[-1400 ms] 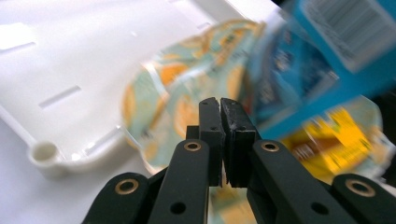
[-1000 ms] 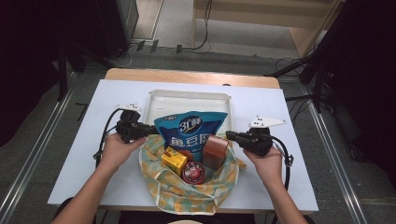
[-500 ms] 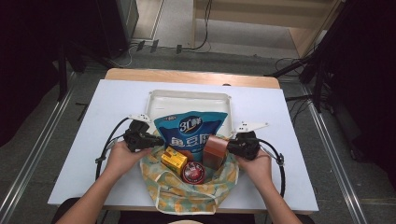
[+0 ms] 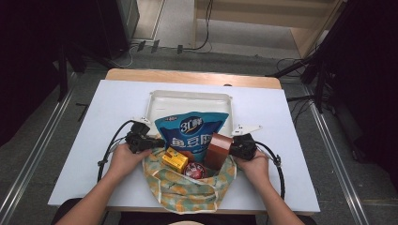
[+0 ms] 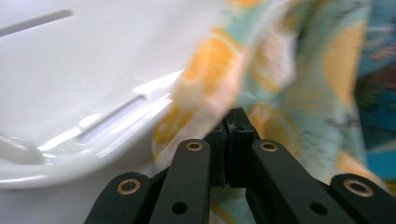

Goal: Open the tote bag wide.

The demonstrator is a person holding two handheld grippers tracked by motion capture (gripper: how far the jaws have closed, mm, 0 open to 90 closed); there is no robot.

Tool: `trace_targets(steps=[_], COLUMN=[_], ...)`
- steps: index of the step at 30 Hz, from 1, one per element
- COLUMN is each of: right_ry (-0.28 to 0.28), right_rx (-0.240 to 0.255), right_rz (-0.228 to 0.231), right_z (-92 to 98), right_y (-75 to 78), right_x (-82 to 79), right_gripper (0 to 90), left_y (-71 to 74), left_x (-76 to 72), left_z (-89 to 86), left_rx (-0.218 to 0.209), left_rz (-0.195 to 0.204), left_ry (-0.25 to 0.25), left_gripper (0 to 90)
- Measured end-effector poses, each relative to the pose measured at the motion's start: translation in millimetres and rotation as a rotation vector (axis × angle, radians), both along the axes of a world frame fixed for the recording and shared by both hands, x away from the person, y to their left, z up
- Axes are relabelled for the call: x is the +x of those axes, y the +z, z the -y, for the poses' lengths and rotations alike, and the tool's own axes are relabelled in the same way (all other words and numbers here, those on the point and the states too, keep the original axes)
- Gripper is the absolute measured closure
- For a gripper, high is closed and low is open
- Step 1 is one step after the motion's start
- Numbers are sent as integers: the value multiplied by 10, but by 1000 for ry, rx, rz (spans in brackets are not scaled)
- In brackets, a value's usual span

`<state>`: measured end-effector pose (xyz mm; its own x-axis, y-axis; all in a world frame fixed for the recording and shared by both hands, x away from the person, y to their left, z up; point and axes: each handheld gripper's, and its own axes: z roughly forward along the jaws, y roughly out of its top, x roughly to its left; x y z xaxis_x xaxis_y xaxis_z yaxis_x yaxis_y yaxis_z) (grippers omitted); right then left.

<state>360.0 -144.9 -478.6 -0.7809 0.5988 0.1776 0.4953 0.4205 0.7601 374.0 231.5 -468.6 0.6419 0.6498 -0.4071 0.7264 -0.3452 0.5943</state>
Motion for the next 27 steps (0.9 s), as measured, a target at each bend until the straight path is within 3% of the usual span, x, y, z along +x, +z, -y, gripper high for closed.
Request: trace_targets(steps=[7, 11, 13, 17, 20, 27], right_ry=[-9, -15, -23, -33, -31, -36], right_rx=[-16, -22, -20, -15, -7, 29], right_rz=[16, 22, 7, 24, 3, 24], right_z=[-15, -34, -45, -63, -65, 40], right_y=[-8, 9, 21, 29, 49, 253], right_x=[60, 116, 122, 132, 128, 24], right_gripper=[900, 900, 900, 900, 899, 851], left_y=[1, 1, 4, 8, 33, 135], left_x=[76, 110, 111, 107, 96, 38], left_z=[5, 21, 43, 52, 37, 10], left_rx=[10, 4, 8, 8, 9, 15], left_rz=[31, 23, 26, 24, 33, 61], left_ry=[34, 37, 20, 16, 5, -20], left_gripper=[891, 880, 872, 867, 863, 844])
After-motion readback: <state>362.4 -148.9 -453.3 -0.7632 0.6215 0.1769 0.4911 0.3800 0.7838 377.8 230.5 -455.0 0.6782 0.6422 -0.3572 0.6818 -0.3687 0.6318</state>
